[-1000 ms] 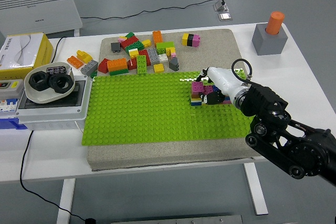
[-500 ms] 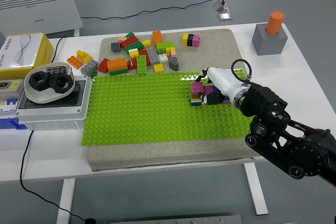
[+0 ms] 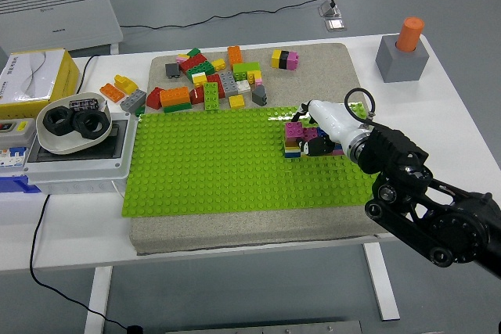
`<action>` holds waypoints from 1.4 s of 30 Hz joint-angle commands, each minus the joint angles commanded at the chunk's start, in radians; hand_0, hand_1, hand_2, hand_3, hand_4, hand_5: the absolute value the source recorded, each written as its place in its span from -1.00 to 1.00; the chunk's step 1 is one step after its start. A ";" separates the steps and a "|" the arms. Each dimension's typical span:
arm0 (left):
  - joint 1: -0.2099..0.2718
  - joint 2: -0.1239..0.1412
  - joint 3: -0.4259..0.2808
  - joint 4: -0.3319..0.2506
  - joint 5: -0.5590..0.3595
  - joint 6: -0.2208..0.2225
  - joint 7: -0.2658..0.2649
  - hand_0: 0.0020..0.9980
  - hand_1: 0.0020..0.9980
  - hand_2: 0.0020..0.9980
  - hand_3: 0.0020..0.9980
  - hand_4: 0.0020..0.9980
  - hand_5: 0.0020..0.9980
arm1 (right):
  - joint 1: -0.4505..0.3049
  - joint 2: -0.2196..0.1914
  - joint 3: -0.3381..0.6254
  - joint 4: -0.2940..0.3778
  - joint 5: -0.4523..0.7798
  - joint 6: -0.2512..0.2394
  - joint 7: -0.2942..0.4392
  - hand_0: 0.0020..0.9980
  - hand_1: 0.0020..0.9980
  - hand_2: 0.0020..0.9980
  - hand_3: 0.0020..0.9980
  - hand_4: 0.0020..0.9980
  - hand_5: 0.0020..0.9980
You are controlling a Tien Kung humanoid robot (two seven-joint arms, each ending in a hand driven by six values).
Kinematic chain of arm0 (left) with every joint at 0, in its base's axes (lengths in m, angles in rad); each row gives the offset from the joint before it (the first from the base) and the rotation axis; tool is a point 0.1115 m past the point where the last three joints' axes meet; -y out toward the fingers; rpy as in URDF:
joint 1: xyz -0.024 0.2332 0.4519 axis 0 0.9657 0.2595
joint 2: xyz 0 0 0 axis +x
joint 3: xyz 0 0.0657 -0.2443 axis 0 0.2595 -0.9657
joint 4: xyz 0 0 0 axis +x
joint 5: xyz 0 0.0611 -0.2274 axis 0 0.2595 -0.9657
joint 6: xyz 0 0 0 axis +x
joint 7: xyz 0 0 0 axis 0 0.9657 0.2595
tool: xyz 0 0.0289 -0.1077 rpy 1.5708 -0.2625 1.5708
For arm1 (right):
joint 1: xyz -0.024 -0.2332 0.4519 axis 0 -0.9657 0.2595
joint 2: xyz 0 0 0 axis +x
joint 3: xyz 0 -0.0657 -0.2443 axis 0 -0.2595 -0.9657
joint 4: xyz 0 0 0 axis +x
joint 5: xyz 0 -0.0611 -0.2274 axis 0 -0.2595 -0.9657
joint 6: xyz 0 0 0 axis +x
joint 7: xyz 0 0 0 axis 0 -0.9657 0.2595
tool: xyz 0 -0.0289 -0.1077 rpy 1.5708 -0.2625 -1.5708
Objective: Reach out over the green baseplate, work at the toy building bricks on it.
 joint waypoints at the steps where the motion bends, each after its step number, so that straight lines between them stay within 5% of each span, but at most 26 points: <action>1: 0.000 0.000 0.000 0.000 0.001 0.001 -0.001 0.46 0.08 0.22 0.43 0.92 1.00 | 0.000 0.000 0.000 0.000 0.000 0.000 0.000 0.45 0.44 0.61 0.27 0.27 -0.86; 42: 0.003 -0.001 -0.001 0.000 0.009 0.009 -0.008 0.45 0.07 0.21 0.42 0.90 1.00 | 0.000 0.001 -0.003 -0.005 0.011 -0.011 0.008 0.46 0.45 0.62 0.29 0.28 -0.84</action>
